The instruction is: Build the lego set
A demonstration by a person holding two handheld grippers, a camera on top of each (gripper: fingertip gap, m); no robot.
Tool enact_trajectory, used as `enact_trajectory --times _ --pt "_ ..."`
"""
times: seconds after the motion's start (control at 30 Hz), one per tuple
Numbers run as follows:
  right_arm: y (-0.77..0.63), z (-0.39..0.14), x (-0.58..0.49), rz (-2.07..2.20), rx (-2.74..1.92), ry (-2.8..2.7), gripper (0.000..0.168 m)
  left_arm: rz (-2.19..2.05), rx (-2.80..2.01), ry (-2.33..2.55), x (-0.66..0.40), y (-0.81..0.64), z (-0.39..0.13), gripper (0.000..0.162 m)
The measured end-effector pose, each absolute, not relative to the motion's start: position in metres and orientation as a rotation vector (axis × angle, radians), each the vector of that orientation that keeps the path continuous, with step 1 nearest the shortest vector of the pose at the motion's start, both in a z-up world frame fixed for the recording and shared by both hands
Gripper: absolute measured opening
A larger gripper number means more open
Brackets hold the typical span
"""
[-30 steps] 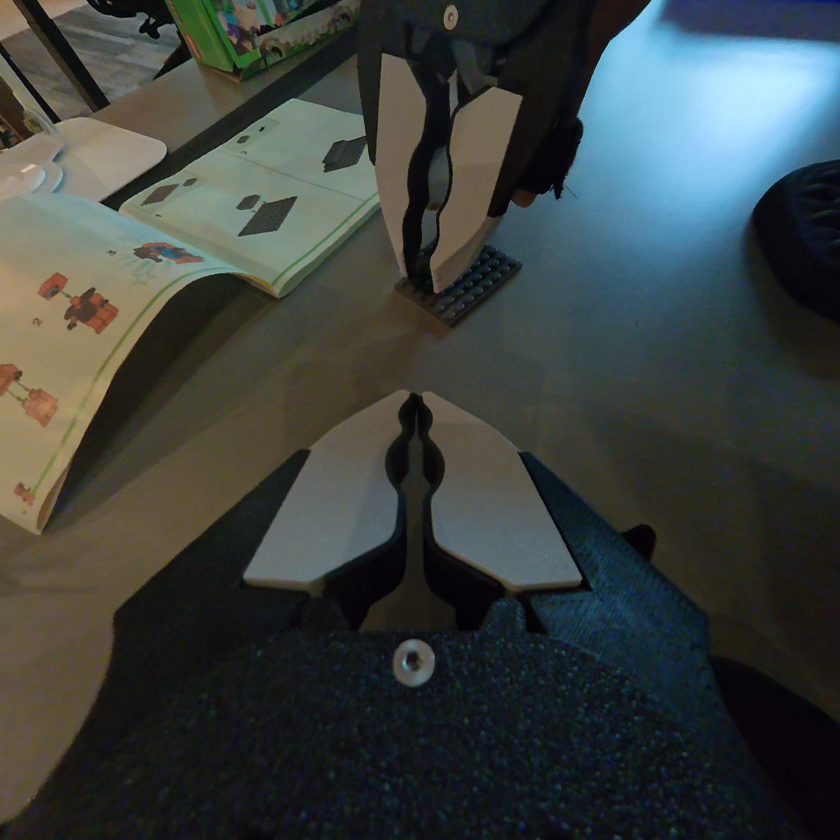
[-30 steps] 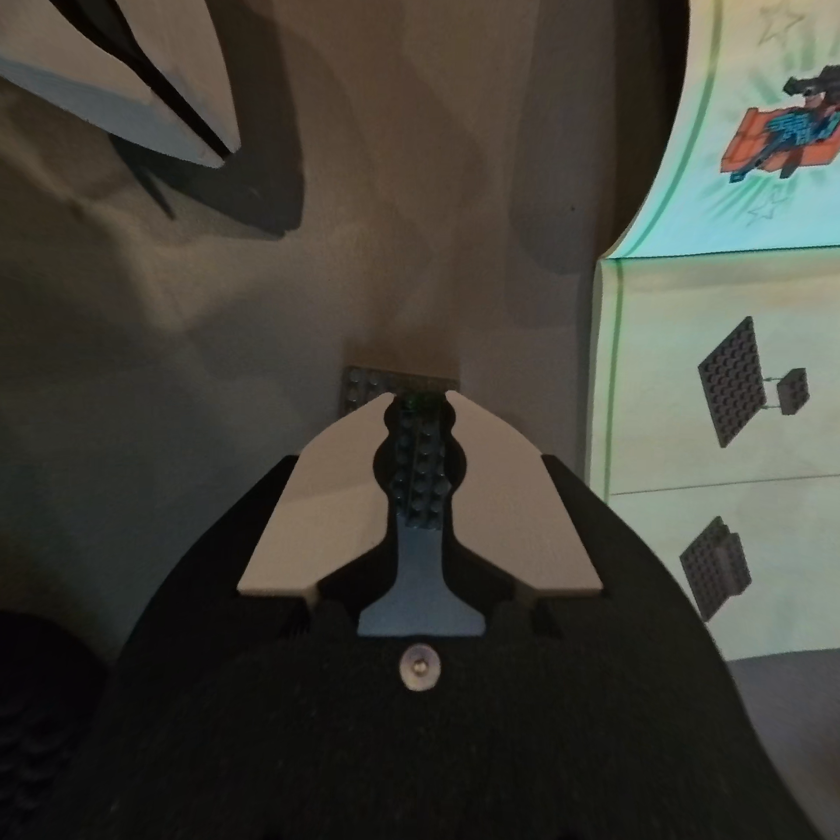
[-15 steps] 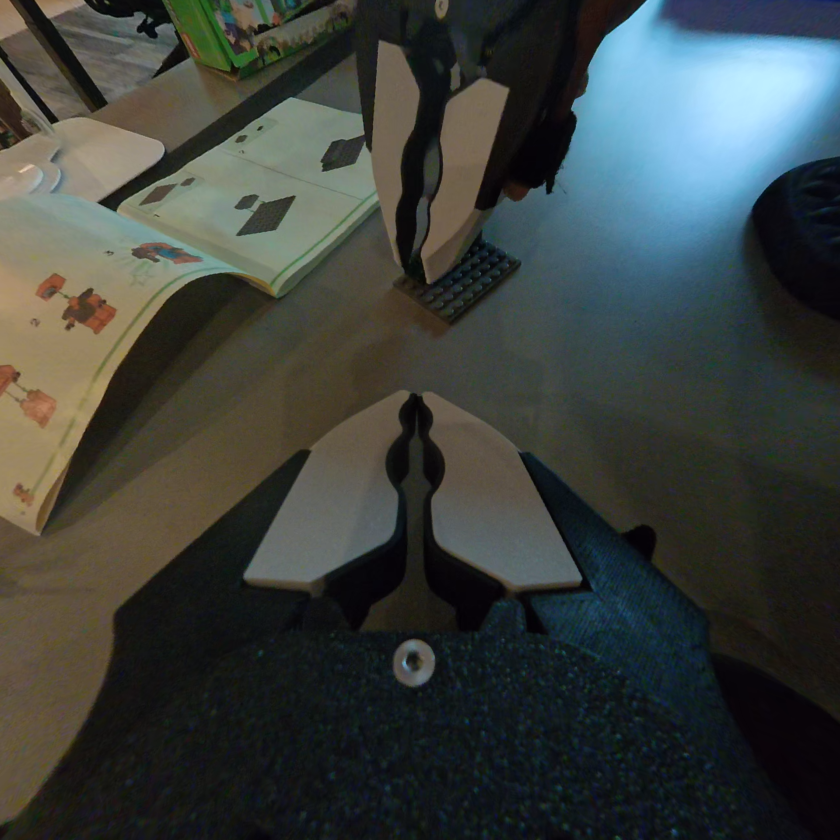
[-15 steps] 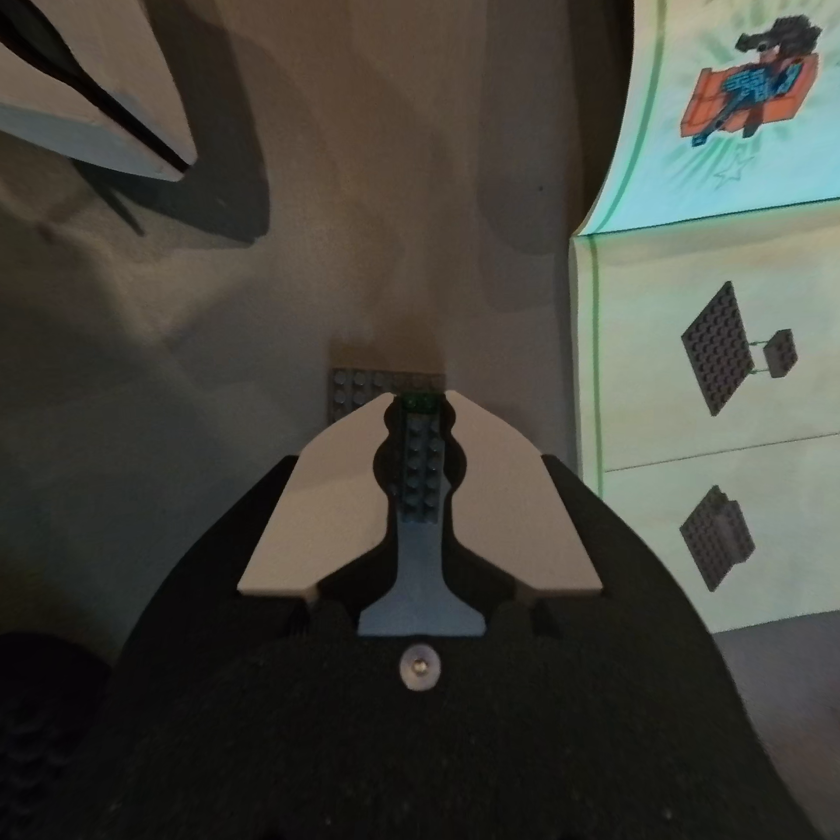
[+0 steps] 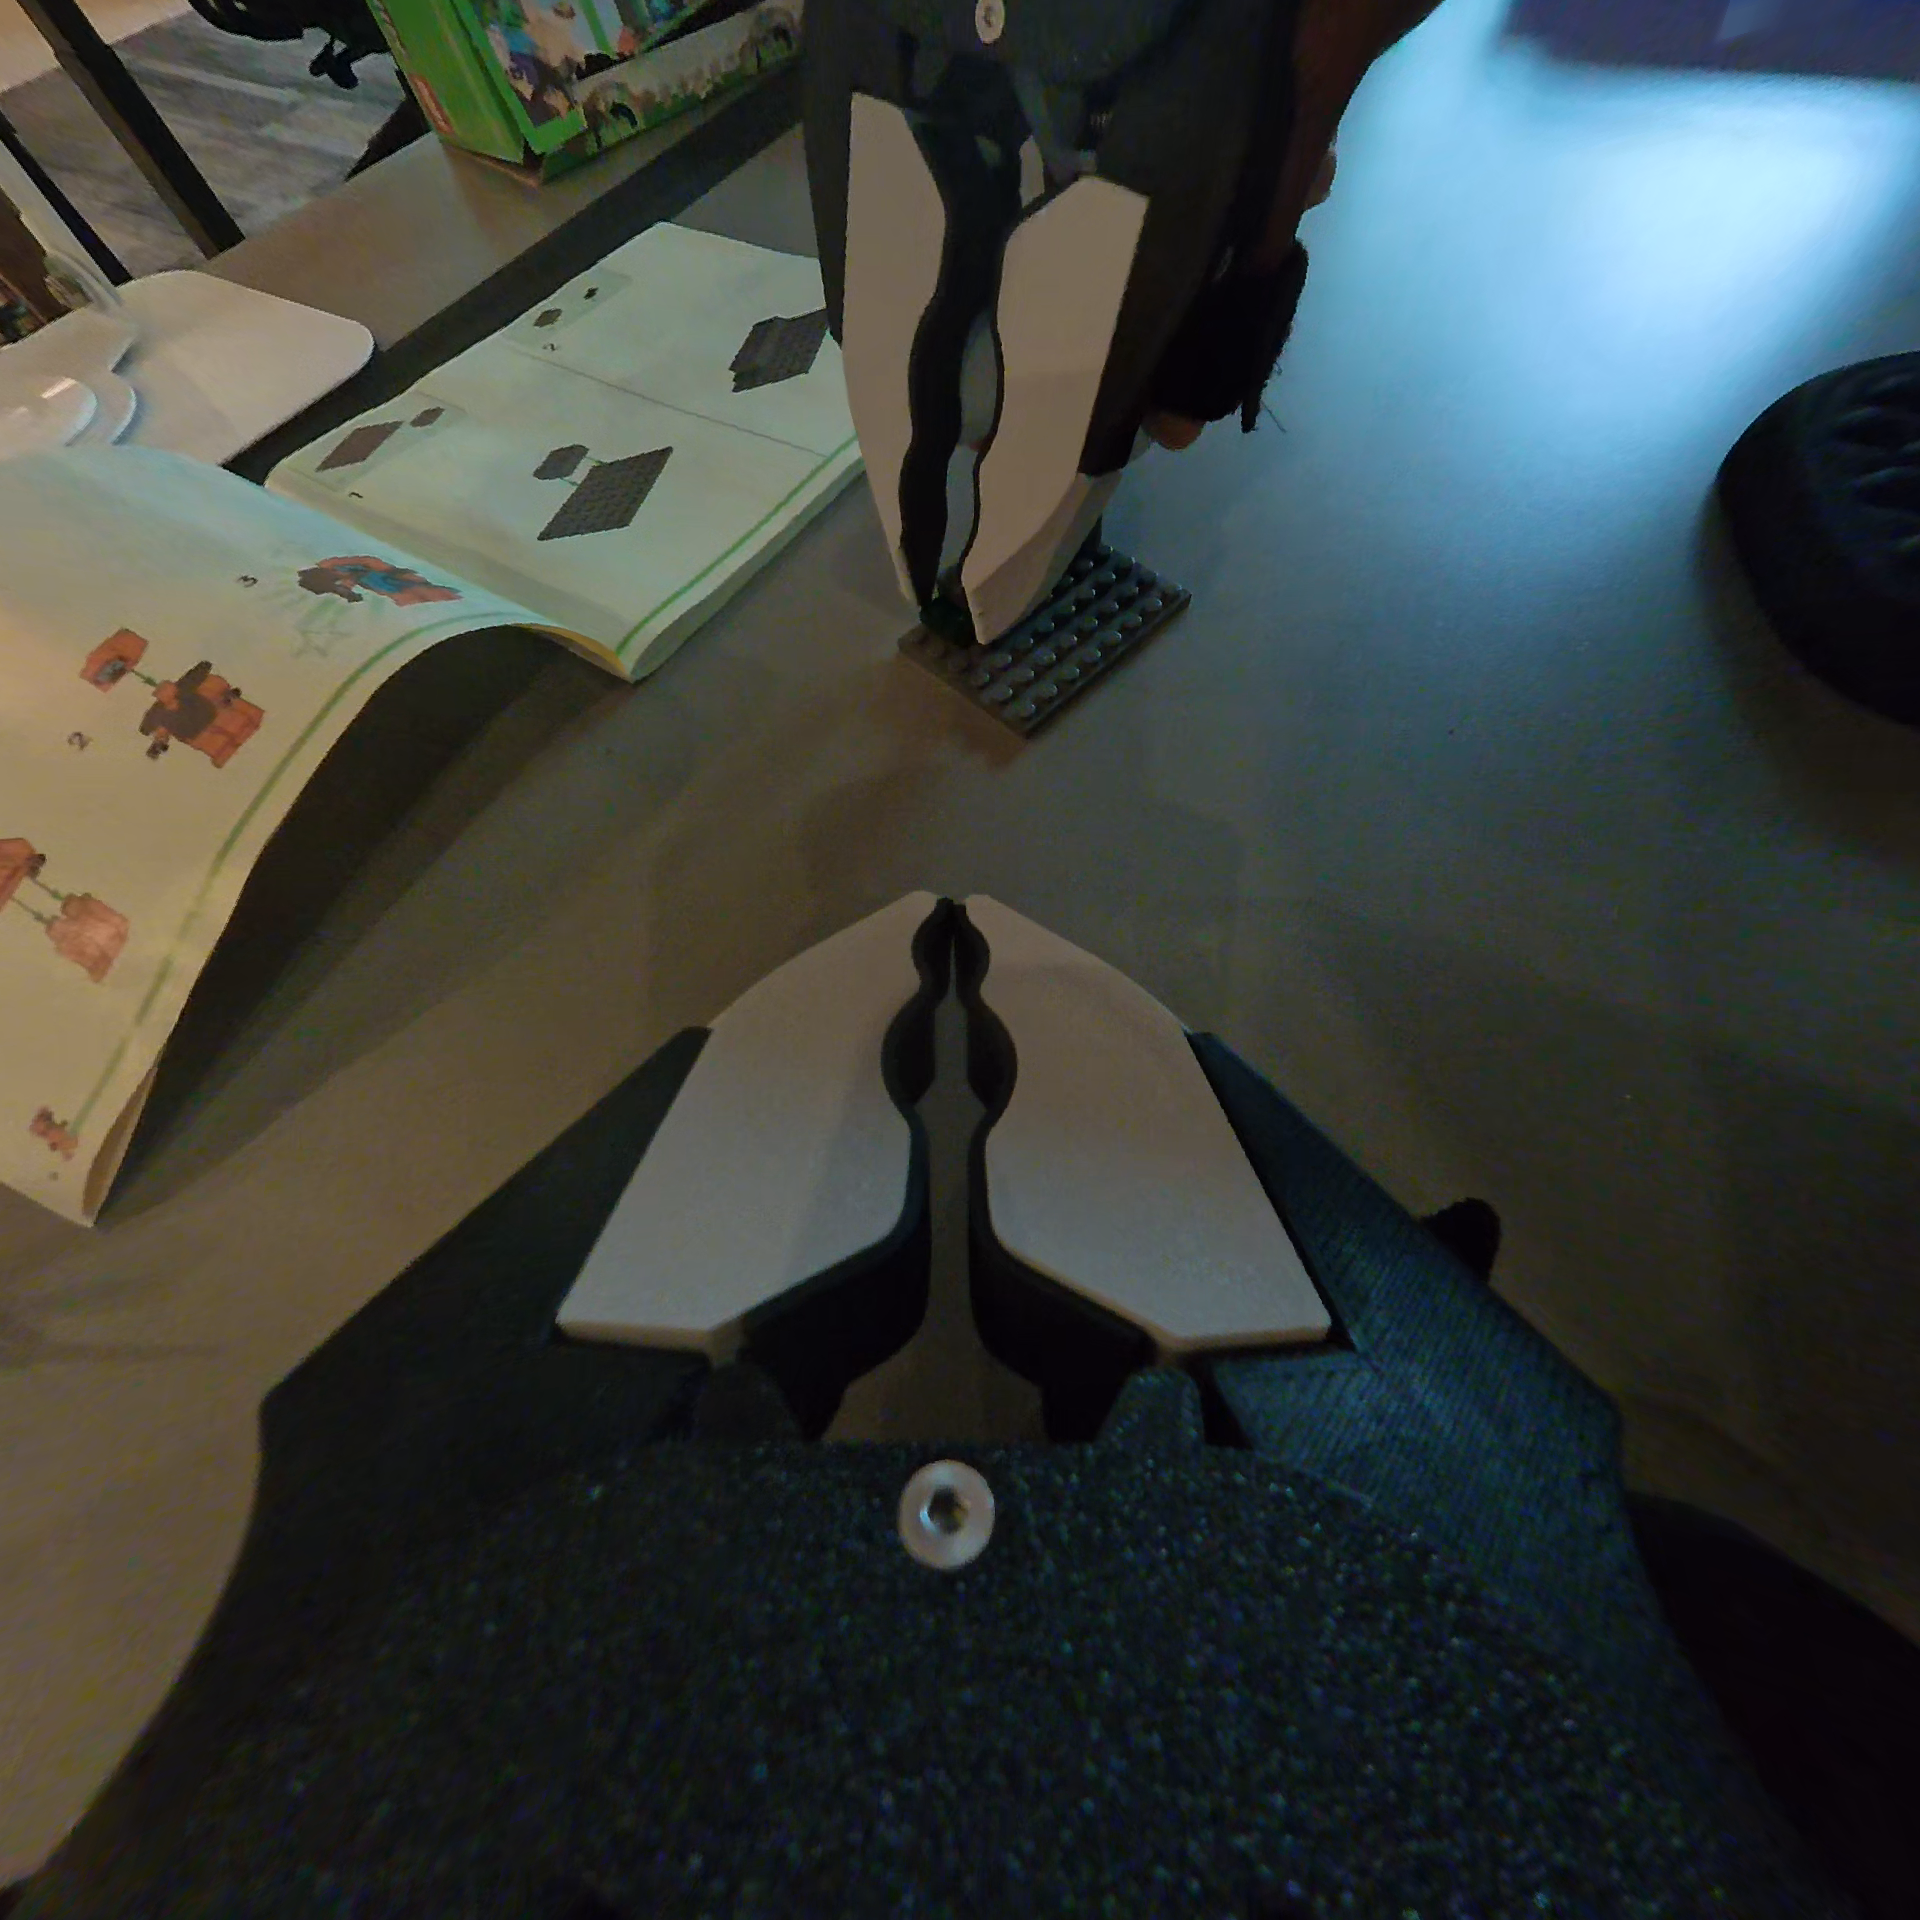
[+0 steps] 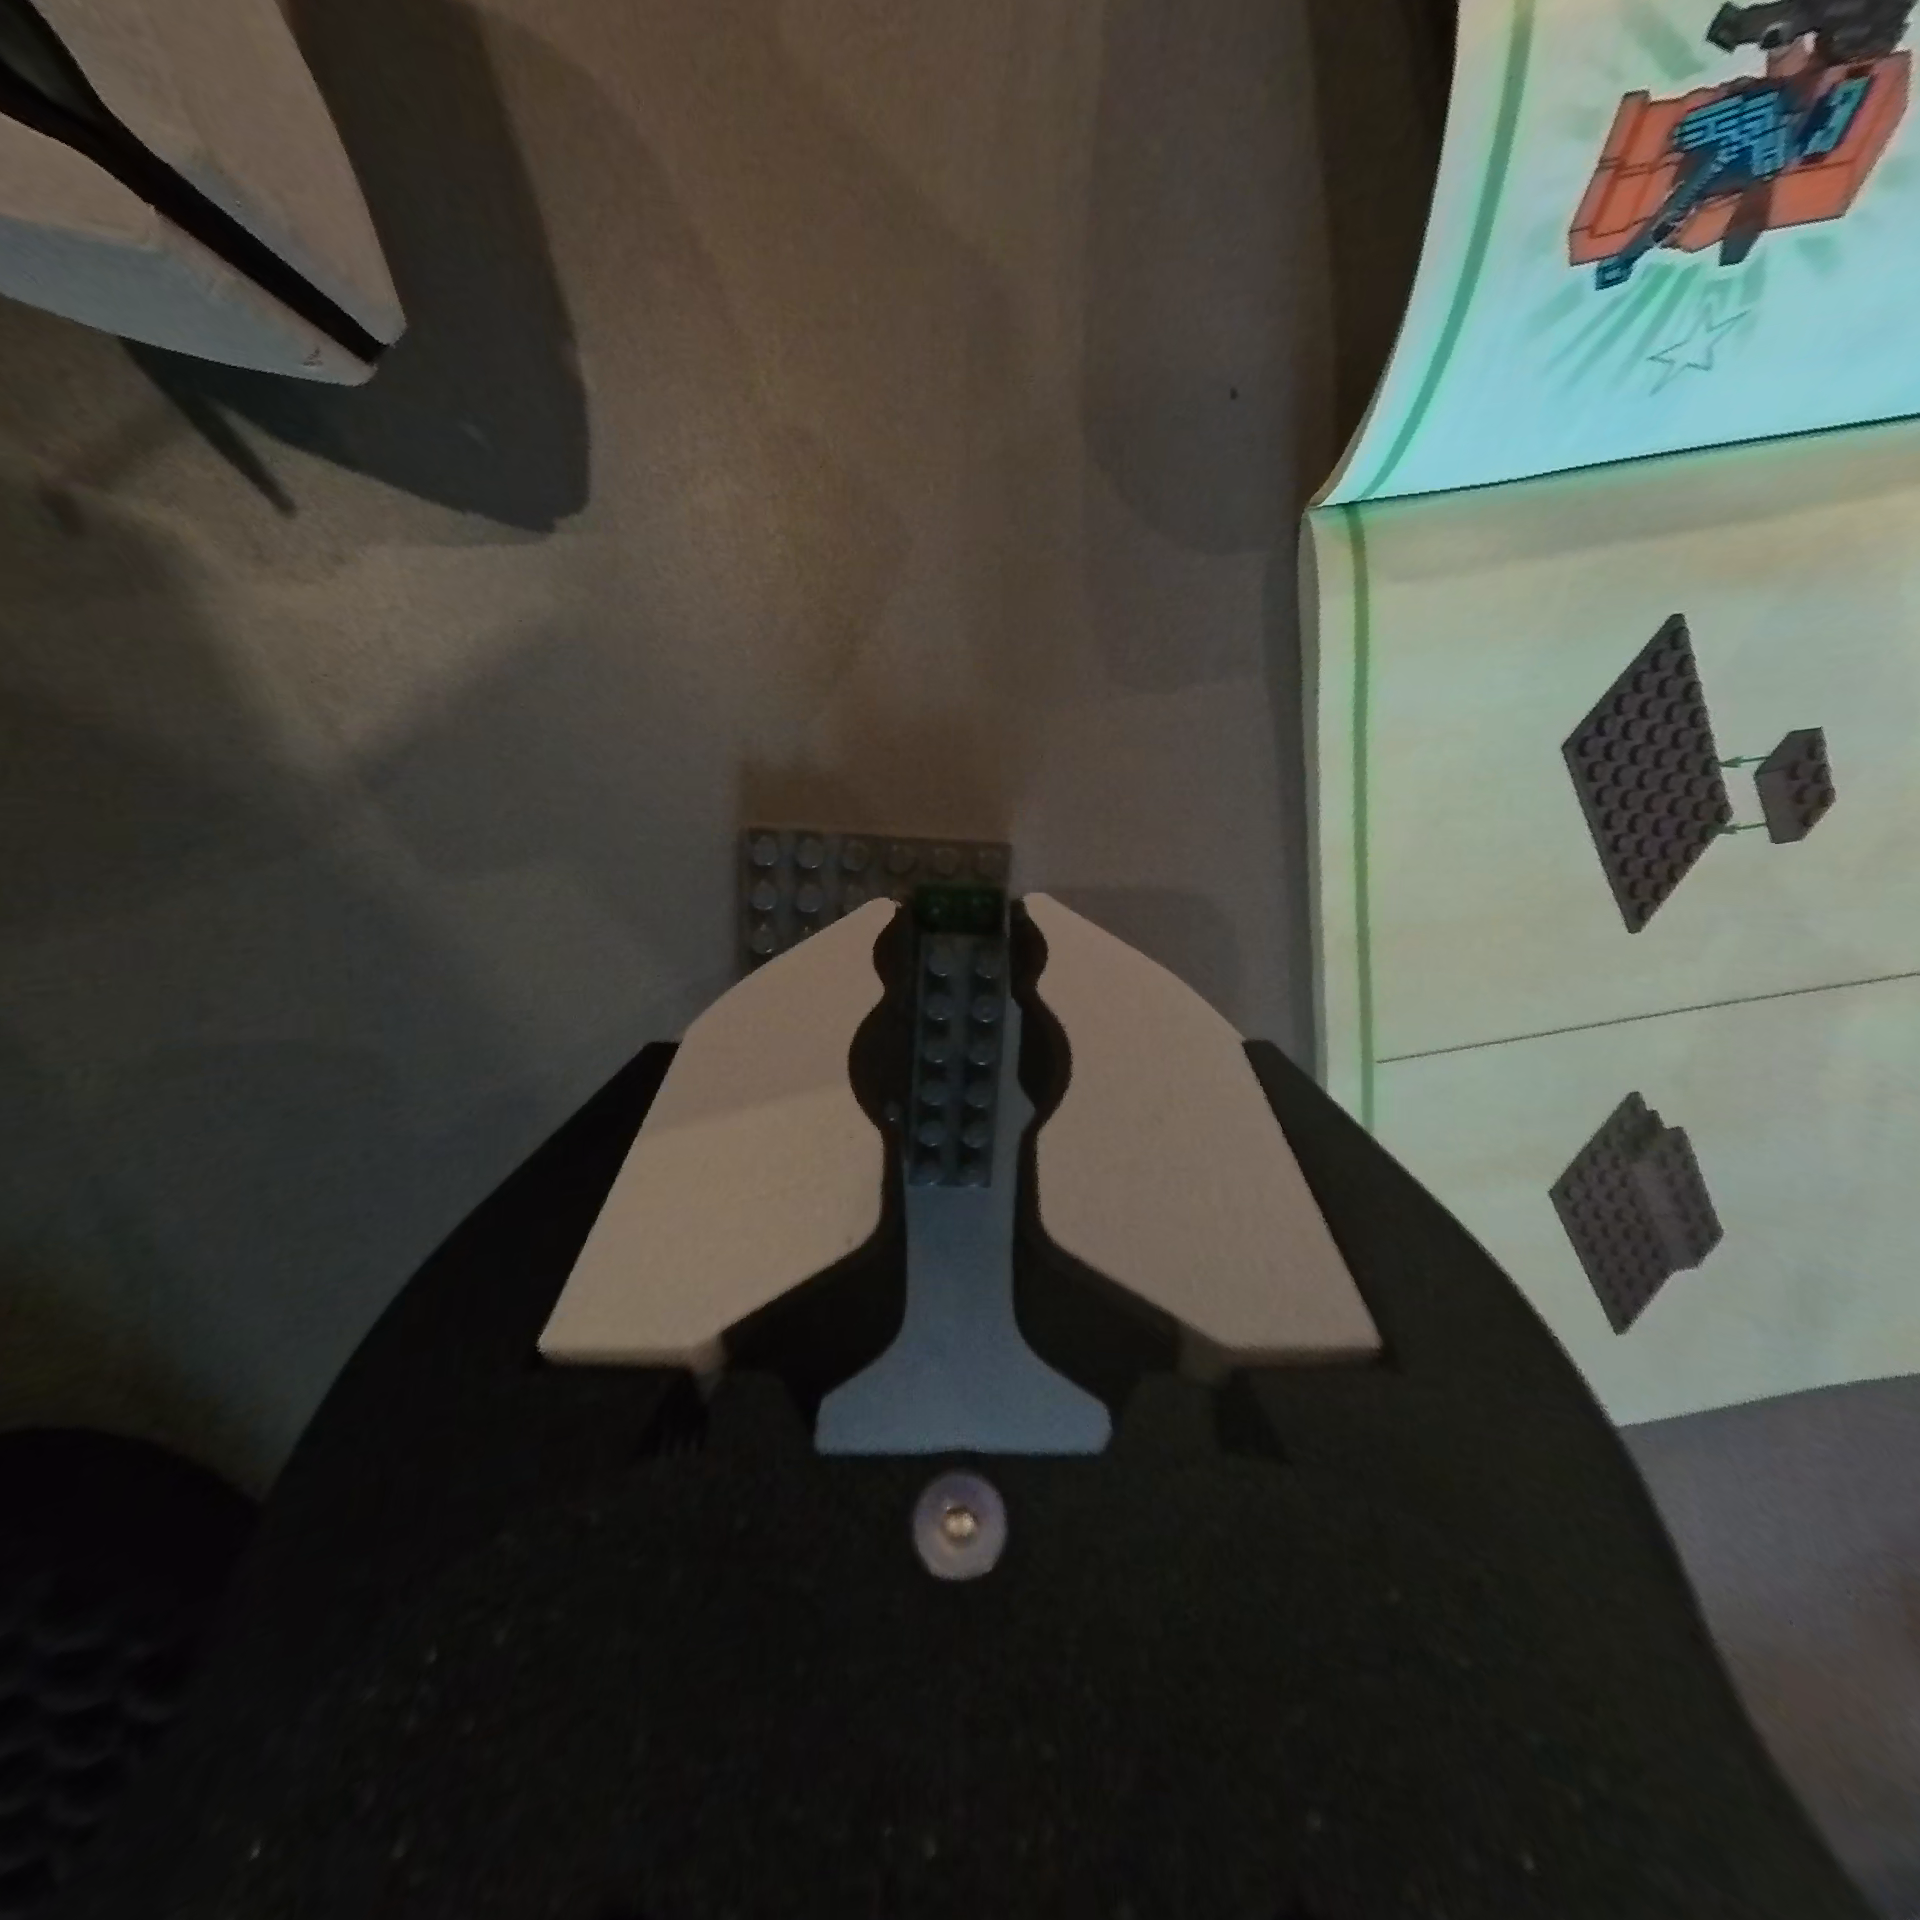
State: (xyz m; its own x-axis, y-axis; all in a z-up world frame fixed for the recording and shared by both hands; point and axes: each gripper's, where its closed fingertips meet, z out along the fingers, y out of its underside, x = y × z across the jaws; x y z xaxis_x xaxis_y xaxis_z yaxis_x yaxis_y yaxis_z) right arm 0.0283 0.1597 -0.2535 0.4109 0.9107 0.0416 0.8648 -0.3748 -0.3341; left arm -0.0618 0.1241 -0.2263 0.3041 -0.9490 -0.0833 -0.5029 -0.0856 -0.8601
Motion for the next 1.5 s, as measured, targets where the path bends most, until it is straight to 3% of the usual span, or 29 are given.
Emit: enact_trajectory --times 0.23,0.5,1.2,1.5 --pt "0.155 -0.226 0.03 0.325 -2.309 -1.439 0.025 -0.659 -1.722 1.313 -0.063 0.125 -0.225 0.0" --pt "0.133 -0.248 0.046 0.437 -2.227 -1.239 0.06 -0.65 -1.712 1.324 -0.062 0.124 -0.225 0.0" --pt "0.135 -0.248 0.042 0.486 -2.155 -1.282 0.05 -0.643 -1.728 1.317 -0.063 0.128 -0.228 0.001" --pt "0.102 -0.214 0.026 0.548 -2.05 -1.316 0.05 -0.85 -1.776 1.343 -0.051 0.109 -0.211 0.029"
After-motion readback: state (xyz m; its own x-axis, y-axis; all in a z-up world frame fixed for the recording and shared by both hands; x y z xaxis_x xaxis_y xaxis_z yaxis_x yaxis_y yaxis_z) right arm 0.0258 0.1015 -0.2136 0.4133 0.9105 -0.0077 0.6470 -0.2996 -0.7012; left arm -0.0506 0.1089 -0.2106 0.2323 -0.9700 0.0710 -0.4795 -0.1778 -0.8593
